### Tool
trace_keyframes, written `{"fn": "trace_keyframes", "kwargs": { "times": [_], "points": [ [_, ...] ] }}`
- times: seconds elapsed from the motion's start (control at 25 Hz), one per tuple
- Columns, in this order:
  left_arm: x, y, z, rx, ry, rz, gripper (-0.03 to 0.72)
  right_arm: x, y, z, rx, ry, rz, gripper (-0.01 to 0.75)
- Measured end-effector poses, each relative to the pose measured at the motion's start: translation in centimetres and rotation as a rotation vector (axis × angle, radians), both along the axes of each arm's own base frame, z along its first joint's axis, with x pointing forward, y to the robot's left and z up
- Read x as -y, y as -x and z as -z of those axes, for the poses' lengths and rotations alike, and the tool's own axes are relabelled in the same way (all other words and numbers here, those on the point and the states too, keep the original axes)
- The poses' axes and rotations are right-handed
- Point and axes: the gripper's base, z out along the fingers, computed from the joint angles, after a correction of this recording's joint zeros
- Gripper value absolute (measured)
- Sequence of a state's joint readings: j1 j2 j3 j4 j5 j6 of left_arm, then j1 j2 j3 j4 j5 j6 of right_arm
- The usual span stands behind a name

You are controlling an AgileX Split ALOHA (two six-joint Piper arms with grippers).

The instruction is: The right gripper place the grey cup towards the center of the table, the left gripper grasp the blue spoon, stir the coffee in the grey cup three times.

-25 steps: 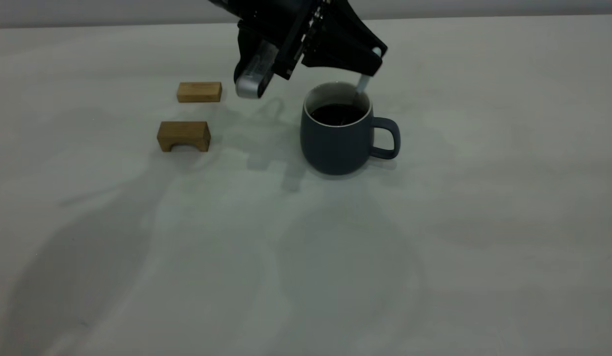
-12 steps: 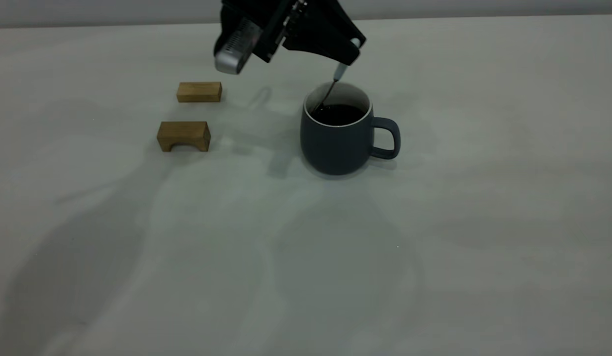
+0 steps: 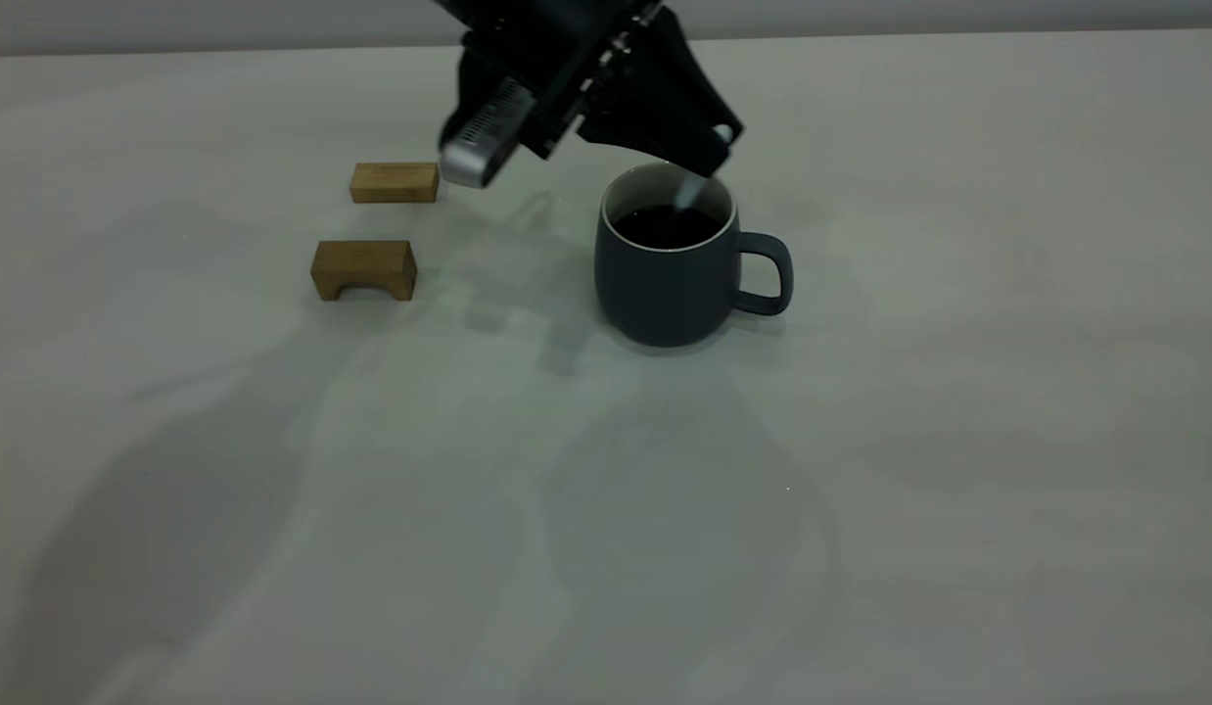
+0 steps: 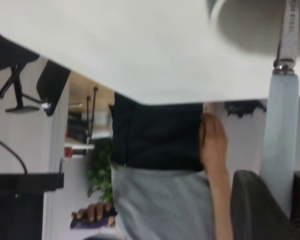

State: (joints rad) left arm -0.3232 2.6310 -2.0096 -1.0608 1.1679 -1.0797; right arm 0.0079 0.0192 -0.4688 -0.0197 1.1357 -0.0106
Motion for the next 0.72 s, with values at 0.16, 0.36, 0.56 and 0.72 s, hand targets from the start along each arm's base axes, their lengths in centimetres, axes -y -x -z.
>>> {"fn": "trace_keyframes", "kwargs": {
  "times": [0.16, 0.36, 0.56, 0.72],
  "points": [
    [-0.81, -0.29, -0.01, 0.022, -0.035, 0.011, 0.176, 0.0, 0.0, 0.0, 0.0, 0.0, 0.0, 0.237],
    [-0.6, -0.14, 0.02, 0.05, -0.039, 0.04, 0.177, 0.0, 0.0, 0.0, 0.0, -0.001, 0.001, 0.237],
    [-0.63, -0.05, 0.27, 0.104, -0.056, 0.089, 0.316, 0.0, 0.0, 0.0, 0.0, -0.001, 0.001, 0.237],
    [-0.92, -0.08, 0.17, 0.144, -0.089, 0.137, 0.459, 0.0, 0.0, 0.0, 0.0, -0.001, 0.001, 0.237]
  ]
}}
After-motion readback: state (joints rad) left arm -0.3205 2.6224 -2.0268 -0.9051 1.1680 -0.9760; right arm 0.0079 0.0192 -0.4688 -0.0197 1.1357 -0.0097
